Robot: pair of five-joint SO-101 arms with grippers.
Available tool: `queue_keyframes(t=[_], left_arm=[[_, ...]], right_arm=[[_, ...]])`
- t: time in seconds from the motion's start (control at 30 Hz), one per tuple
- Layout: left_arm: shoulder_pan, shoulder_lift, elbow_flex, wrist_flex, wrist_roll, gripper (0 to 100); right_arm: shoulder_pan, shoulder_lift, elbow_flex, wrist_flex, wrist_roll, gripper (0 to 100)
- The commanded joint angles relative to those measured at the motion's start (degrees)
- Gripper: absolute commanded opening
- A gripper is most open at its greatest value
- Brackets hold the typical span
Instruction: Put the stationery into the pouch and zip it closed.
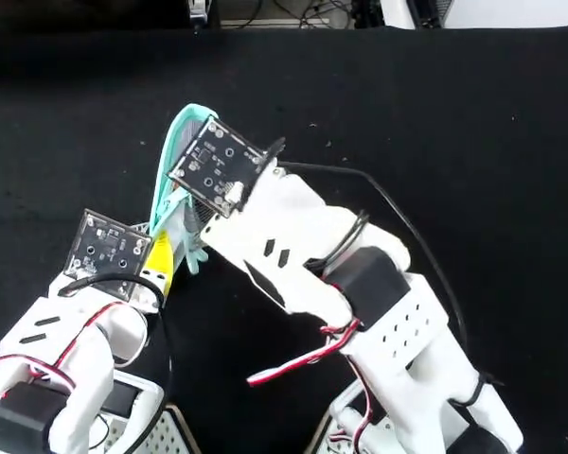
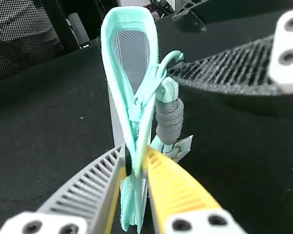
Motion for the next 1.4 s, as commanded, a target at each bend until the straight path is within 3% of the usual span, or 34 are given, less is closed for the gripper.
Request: queue_keyframes(t=[0.0, 0.17, 0.33, 0.4, 0.8, 1.0, 1.37], left_arm=[[0.8, 0.7, -2.4, -0.4, 0.6, 3], [0.8, 0.7, -2.4, -0.4, 0.6, 3], [0.8, 0.7, -2.4, -0.4, 0.6, 3], [0.8, 0.7, -2.3, -0.2, 0.6, 3], [0.8, 0.6, 0.2, -1.8, 0.7, 3], [0.8, 0.5, 0.2, -1.5, 0.7, 3], [0.8, 0.2, -0.2, 0.8, 0.7, 3]], right_arm=[[-0.8, 0.4, -3.0, -0.1, 0.0, 17.8], [-0.9, 0.4, -3.2, -0.4, 1.0, 16.8], [-5.5, 0.1, -0.5, -3.4, 13.1, 3.6], [-6.3, 0.0, 0.9, -4.9, 14.2, 1.2], [-5.5, 0.0, 1.2, -5.7, 14.0, 1.2], [-0.1, 0.0, -2.0, -6.2, 6.0, 1.2], [3.2, 0.0, 0.0, -11.4, 0.6, 1.2]])
